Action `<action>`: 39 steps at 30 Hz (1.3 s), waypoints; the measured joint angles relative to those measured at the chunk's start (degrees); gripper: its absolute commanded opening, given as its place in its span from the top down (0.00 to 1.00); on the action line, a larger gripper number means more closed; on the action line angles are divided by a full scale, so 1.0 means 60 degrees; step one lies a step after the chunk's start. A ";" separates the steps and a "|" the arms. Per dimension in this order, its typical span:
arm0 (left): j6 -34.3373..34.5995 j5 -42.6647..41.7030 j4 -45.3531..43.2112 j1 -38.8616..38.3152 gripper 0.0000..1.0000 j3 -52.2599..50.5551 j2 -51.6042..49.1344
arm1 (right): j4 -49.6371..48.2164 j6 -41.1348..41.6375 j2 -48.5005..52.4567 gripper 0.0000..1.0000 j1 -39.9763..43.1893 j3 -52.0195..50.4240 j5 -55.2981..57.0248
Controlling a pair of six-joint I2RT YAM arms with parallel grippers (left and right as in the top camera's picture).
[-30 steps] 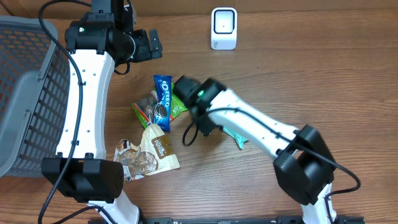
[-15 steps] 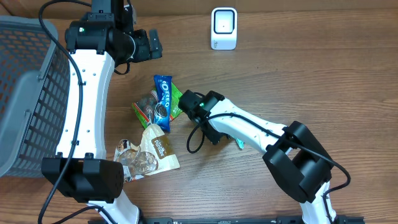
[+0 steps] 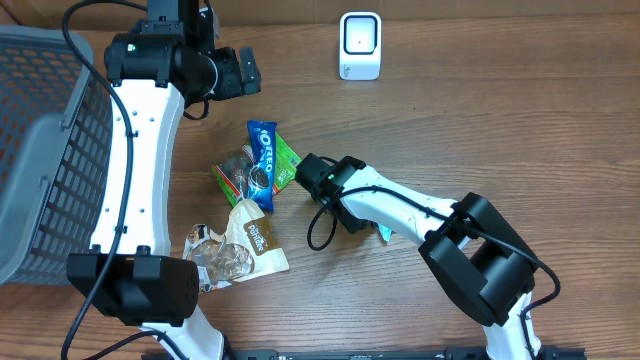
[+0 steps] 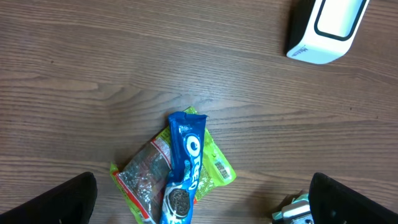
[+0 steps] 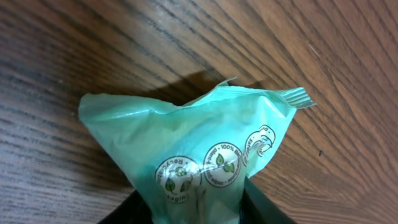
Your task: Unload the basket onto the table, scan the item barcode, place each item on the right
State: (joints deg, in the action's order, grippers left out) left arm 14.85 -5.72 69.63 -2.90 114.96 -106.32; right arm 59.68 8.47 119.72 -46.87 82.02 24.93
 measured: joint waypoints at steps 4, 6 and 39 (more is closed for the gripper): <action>0.0000 0.0000 0.0000 0.0000 0.00 0.0000 0.0000 | 0.0342 0.0040 -0.0036 0.83 -0.0007 0.0033 -0.0102; 0.0000 0.0000 0.0000 0.0000 0.00 0.0000 0.0000 | 0.0641 0.0011 -0.0051 0.83 0.0004 0.0113 -0.0375; 0.0000 0.0000 0.0000 0.0000 0.00 0.0000 0.0000 | 0.1512 -0.4073 0.0066 0.00 0.5023 0.0495 -1.2400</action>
State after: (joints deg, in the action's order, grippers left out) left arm 14.85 -5.72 69.63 -2.90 114.96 -106.32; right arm 68.75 -15.97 120.11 -16.73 84.99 -49.47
